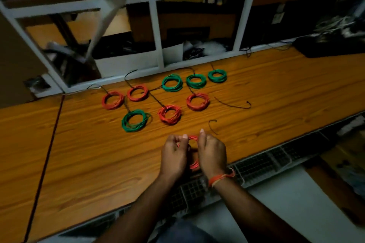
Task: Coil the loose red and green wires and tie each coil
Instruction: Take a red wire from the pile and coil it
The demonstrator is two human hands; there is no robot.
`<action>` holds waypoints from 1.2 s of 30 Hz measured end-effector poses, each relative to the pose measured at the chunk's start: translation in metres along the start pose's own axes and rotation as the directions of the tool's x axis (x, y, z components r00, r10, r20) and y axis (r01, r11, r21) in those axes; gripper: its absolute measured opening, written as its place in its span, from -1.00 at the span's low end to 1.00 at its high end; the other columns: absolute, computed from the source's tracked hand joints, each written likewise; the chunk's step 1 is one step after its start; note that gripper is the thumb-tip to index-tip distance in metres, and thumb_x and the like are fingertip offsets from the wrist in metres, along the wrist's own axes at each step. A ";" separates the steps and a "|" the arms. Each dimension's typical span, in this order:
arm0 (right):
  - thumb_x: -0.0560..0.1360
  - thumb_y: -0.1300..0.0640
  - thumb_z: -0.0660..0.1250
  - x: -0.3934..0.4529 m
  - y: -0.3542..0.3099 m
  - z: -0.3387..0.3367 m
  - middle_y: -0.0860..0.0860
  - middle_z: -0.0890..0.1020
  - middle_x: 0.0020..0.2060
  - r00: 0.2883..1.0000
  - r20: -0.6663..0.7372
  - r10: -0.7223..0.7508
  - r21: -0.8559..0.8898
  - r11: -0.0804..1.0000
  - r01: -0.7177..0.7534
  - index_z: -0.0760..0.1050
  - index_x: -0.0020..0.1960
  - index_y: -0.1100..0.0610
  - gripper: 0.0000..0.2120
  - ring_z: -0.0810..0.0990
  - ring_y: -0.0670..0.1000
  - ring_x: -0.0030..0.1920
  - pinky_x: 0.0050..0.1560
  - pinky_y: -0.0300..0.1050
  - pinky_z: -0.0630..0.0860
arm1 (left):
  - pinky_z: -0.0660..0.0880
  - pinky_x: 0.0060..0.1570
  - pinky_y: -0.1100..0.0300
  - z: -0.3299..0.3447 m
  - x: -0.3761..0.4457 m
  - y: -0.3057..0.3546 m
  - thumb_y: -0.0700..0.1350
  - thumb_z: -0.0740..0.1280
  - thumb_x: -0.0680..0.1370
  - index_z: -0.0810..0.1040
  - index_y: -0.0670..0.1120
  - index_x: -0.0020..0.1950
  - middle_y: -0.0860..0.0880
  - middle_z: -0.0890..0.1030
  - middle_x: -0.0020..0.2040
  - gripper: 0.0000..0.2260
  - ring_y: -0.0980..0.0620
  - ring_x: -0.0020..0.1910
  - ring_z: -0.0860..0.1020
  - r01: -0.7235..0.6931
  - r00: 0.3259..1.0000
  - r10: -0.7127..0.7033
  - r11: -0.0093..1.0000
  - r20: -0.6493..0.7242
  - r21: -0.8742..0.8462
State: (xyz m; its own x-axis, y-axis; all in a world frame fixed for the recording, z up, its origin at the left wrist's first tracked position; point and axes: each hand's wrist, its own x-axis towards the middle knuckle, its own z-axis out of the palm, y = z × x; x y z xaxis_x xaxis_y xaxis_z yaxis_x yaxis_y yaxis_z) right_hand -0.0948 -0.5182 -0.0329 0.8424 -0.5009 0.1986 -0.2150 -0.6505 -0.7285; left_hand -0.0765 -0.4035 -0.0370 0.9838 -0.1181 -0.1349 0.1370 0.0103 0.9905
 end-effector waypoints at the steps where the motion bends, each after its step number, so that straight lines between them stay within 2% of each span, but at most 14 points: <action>1: 0.70 -0.11 0.04 0.008 0.005 0.003 0.19 0.67 -0.31 0.998 0.059 -0.026 -0.037 0.999 0.028 0.59 -0.26 0.21 -0.42 0.63 0.23 -0.25 -0.29 -0.03 0.35 | 0.35 -0.30 -0.02 0.001 0.012 -0.009 0.28 0.34 0.51 0.47 -0.04 -0.10 -0.06 0.50 -0.35 -0.62 -0.03 -0.39 0.42 0.004 1.000 -0.004 1.000 0.005 0.005; 4: 0.68 -0.07 0.18 0.047 0.026 -0.001 0.15 0.67 -0.25 0.982 0.190 -0.022 -0.124 0.991 0.047 0.59 -0.17 0.14 -0.60 0.63 0.20 -0.20 -0.25 -0.04 0.39 | 0.38 -0.30 -0.04 0.010 0.043 -0.022 0.28 0.33 0.50 0.48 0.05 -0.13 -0.07 0.53 -0.31 -0.69 -0.04 -0.35 0.45 0.007 1.000 -0.006 0.998 -0.008 0.058; 7: 0.64 0.09 0.29 0.106 0.048 -0.021 0.15 0.65 0.00 0.995 0.090 0.048 -0.276 0.961 -0.021 0.63 0.07 0.12 -0.83 0.61 0.17 0.03 -0.08 -0.08 0.44 | 0.35 -0.33 -0.02 0.020 0.063 -0.027 0.24 0.29 0.56 0.42 0.02 -0.12 -0.07 0.50 -0.33 -0.69 -0.02 -0.37 0.42 -0.043 0.999 0.045 0.990 -0.011 0.136; 10: 0.64 0.13 0.29 0.164 0.064 -0.035 0.16 0.56 0.22 0.996 0.009 0.087 -0.410 0.909 -0.076 0.58 0.30 0.09 -0.74 0.48 0.16 0.26 0.15 -0.01 0.49 | 0.33 -0.35 0.02 0.026 0.071 -0.026 0.16 0.25 0.63 0.40 0.02 -0.10 0.00 0.45 -0.35 -0.75 0.03 -0.39 0.39 -0.099 0.994 0.108 0.968 -0.027 0.232; 14: 0.65 0.14 0.26 0.220 0.076 -0.039 0.17 0.56 0.25 0.955 0.258 0.149 -0.597 0.801 0.036 0.54 0.31 0.14 -0.74 0.54 0.15 0.23 0.02 -0.11 0.52 | 0.34 -0.33 0.01 0.031 0.075 -0.027 0.16 0.27 0.62 0.40 0.01 -0.11 0.01 0.47 -0.35 -0.74 0.03 -0.37 0.40 -0.100 0.988 0.127 0.959 -0.087 0.264; 17: 0.61 0.23 0.31 0.236 0.070 -0.034 0.17 0.45 0.35 0.896 0.405 0.180 -0.694 0.699 0.174 0.44 0.39 0.11 -0.64 0.52 0.19 0.30 0.17 0.05 0.60 | 0.32 -0.30 -0.01 0.033 0.076 -0.030 0.20 0.30 0.58 0.42 0.03 -0.12 -0.02 0.47 -0.34 -0.73 0.02 -0.35 0.39 -0.057 0.986 0.086 0.980 -0.146 0.191; 19: 0.61 0.27 0.28 0.232 0.073 -0.030 0.17 0.40 0.39 0.899 0.422 0.113 -0.692 0.681 0.240 0.34 0.44 0.15 -0.58 0.48 0.19 0.34 0.24 0.05 0.56 | 0.31 -0.27 -0.01 0.034 0.076 -0.029 0.20 0.32 0.56 0.43 0.03 -0.13 -0.02 0.47 -0.33 -0.74 0.02 -0.33 0.38 -0.040 0.983 0.066 0.988 -0.173 0.152; 21: 0.63 0.27 0.21 0.221 0.087 -0.031 0.15 0.38 0.38 0.910 0.415 0.021 -0.658 0.698 0.284 0.33 0.43 0.14 -0.62 0.44 0.15 0.36 0.29 0.01 0.47 | 0.30 -0.27 0.01 0.036 0.074 -0.029 0.19 0.33 0.54 0.44 0.04 -0.14 -0.04 0.45 -0.31 -0.75 0.01 -0.32 0.37 -0.024 0.979 0.046 0.993 -0.198 0.115; 24: 0.66 0.11 0.19 0.210 0.110 -0.033 0.15 0.44 0.30 0.904 0.402 -0.148 -0.545 0.755 0.366 0.46 0.33 0.13 -0.73 0.41 0.15 0.32 0.32 -0.01 0.40 | 0.29 -0.24 0.00 0.039 0.072 -0.024 0.18 0.35 0.52 0.44 0.03 -0.13 -0.07 0.44 -0.29 -0.75 0.00 -0.30 0.35 -0.010 0.976 0.021 0.999 -0.216 0.049; 27: 0.65 0.01 0.26 0.212 0.117 -0.035 0.12 0.51 0.23 0.844 0.481 -0.238 -0.478 0.736 0.480 0.57 0.23 0.12 -0.74 0.45 0.14 0.26 0.27 -0.06 0.42 | 0.34 -0.18 -0.06 0.039 0.071 -0.022 0.22 0.36 0.50 0.47 0.02 -0.11 -0.10 0.50 -0.24 -0.72 -0.04 -0.24 0.42 0.009 0.972 0.001 0.999 -0.235 0.039; 31: 0.60 0.19 0.31 0.217 0.118 -0.043 0.09 0.60 0.00 0.809 0.479 -0.340 -0.368 0.759 0.537 0.65 0.06 0.12 -0.85 0.55 0.13 0.07 0.03 -0.05 0.51 | 0.37 -0.17 -0.08 0.038 0.072 -0.022 0.21 0.38 0.51 0.48 0.00 -0.10 -0.11 0.54 -0.23 -0.71 -0.06 -0.24 0.45 0.011 0.968 -0.002 0.999 -0.252 0.032; 33: 0.50 0.36 0.35 0.213 0.126 -0.050 0.11 0.61 -0.06 0.783 0.450 -0.428 -0.271 0.771 0.577 0.67 0.05 0.13 -0.78 0.55 0.16 0.03 0.01 0.00 0.53 | 0.34 -0.19 -0.07 0.039 0.072 -0.022 0.20 0.38 0.51 0.48 0.00 -0.10 -0.11 0.52 -0.25 -0.72 -0.06 -0.25 0.43 0.005 0.968 0.000 1.000 -0.250 0.017; 35: 0.45 0.38 0.39 0.206 0.130 -0.060 0.10 0.60 -0.08 0.809 0.356 -0.467 -0.205 0.806 0.555 0.66 0.06 0.14 -0.75 0.53 0.14 0.01 -0.02 0.00 0.52 | 0.34 -0.18 -0.07 0.040 0.073 -0.022 0.20 0.39 0.50 0.49 0.01 -0.11 -0.14 0.52 -0.22 -0.72 -0.08 -0.23 0.43 -0.003 0.968 0.005 1.000 -0.250 0.008; 36: 0.47 0.32 0.42 0.203 0.130 -0.065 0.10 0.60 -0.10 0.845 0.296 -0.445 -0.199 0.837 0.510 0.66 0.03 0.14 -0.82 0.53 0.13 -0.02 -0.04 -0.01 0.52 | 0.35 -0.18 -0.07 0.040 0.073 -0.022 0.20 0.39 0.50 0.49 0.01 -0.11 -0.15 0.52 -0.22 -0.73 -0.08 -0.22 0.43 -0.007 0.968 0.007 1.000 -0.251 0.001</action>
State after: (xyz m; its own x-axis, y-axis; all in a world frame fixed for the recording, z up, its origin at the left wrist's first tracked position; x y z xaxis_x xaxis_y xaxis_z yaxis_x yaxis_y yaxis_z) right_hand 0.0163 -0.7419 -0.0441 0.9540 0.0354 0.2977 0.1516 -0.9136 -0.3773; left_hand -0.0124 -0.4521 -0.0674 0.9823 0.1353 -0.1299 0.1297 0.0107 0.9915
